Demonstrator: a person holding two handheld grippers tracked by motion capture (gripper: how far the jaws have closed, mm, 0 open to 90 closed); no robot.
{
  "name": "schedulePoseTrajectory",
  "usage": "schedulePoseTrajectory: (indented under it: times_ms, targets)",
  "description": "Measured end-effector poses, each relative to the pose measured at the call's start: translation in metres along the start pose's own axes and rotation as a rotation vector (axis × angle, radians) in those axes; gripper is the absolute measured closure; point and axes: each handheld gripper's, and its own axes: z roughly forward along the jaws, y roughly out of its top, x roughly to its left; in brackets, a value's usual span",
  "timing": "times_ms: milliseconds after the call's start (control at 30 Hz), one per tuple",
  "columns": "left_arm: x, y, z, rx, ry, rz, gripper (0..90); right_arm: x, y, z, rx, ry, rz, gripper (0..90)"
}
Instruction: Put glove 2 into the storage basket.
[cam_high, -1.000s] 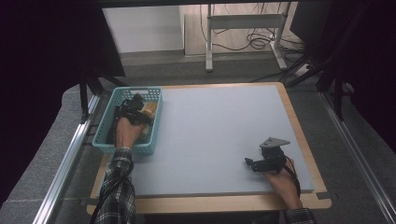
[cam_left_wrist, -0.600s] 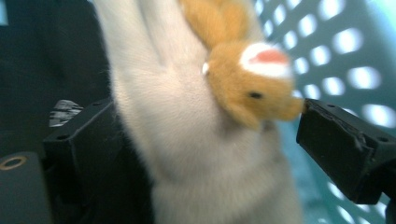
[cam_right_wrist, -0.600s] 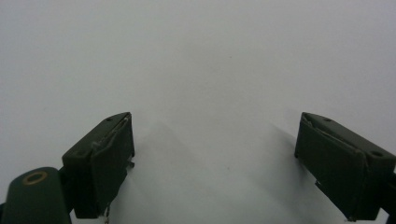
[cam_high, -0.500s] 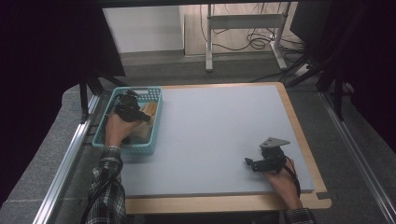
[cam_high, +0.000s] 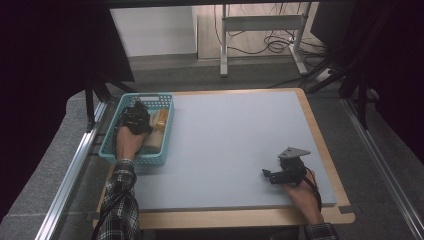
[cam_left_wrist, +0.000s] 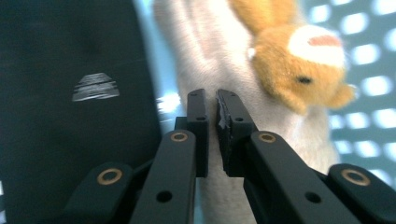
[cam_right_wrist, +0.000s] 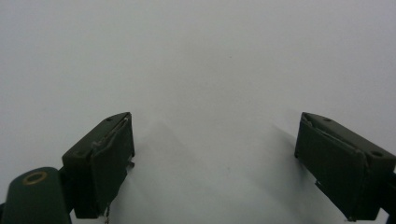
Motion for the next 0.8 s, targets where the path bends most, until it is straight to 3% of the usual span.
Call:
schedulePoseTrajectory:
  times_ms: [100,167,400,600,800]
  targets:
    - [-0.008,0.003,0.002,0.013,0.045,0.021,85.7,0.000,0.000,0.000,0.000,0.000,0.000,11.7]
    - [-0.006,0.002,0.001,0.008,0.046,0.016,84.5,0.000,0.000,0.000,0.000,0.000,0.000,11.7]
    - [0.008,-0.005,-0.009,-0.056,0.084,-0.010,59.9,0.000,0.000,0.000,0.000,0.000,0.000,11.7]
    - [0.017,-0.010,-0.020,-0.115,0.060,-0.031,41.9,0.000,0.000,0.000,0.000,-0.001,-0.001,11.7]
    - [0.023,-0.016,-0.028,-0.169,0.034,-0.048,32.4,0.000,0.000,0.000,0.000,-0.001,-0.001,11.7]
